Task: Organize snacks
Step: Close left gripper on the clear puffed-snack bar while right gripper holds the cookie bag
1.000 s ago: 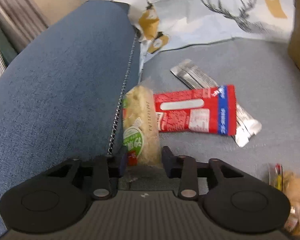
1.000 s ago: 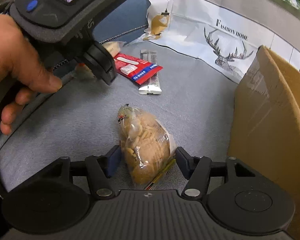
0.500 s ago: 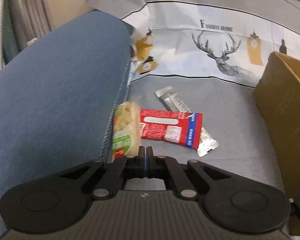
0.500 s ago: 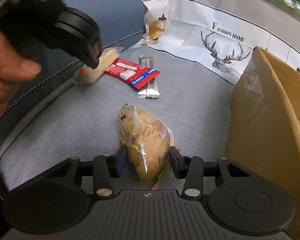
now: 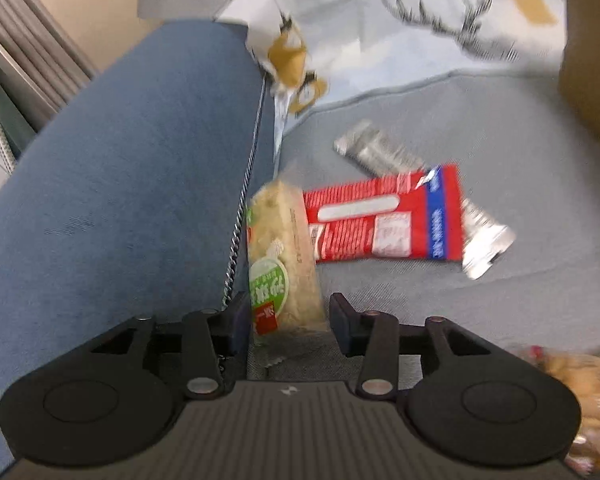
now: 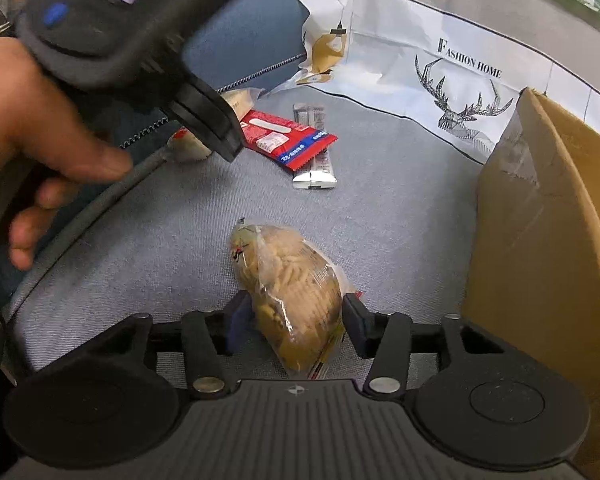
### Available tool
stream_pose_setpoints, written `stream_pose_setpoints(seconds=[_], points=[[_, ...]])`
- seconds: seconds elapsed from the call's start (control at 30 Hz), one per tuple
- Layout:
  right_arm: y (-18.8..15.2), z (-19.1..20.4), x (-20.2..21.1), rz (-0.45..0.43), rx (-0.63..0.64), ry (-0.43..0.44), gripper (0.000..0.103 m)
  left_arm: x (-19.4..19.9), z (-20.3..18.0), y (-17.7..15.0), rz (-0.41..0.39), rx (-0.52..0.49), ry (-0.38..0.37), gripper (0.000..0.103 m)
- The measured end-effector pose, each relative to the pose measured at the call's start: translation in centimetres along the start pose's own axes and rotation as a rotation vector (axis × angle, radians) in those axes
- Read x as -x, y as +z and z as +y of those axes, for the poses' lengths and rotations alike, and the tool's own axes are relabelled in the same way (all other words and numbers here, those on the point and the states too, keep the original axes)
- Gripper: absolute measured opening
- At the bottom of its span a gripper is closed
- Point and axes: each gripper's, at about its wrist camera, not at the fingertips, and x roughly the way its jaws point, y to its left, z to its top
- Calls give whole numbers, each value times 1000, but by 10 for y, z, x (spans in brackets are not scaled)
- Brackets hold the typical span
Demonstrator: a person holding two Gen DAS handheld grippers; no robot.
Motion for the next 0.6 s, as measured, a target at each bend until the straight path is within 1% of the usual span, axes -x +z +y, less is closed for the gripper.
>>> stream_pose_setpoints(seconds=[0.03, 0.1, 0.2, 0.27, 0.33, 0.37, 0.43, 0.47, 0.53, 0.6], points=[[0, -1, -1, 2, -1, 2, 57, -4, -1, 0, 11, -4, 7, 48], [0, -2, -3, 6, -6, 5, 58, -8, -1, 3, 14, 5, 24, 47], [1, -2, -5, 8, -8, 6, 58, -10, 0, 5, 10, 23, 27, 40], [-1, -1, -5, 8, 0, 3, 58, -7, 6, 6, -4, 52, 19, 33], [-1, 0, -4, 6, 7, 1, 58, 1, 13, 8, -38, 84, 0, 31], [-1, 0, -3, 4, 8, 1, 58, 7, 16, 8, -59, 97, -21, 29], [-1, -1, -3, 2, 5, -2, 58, 20, 23, 7, -90, 118, -53, 28], [0, -1, -3, 0, 4, -5, 57, 27, 29, 5, -104, 149, -89, 28], [0, -1, -2, -4, 0, -13, 57, 41, 46, 1, -122, 242, -200, 28], [0, -1, -1, -8, -4, -20, 54, 49, 60, -6, -108, 342, -360, 28]])
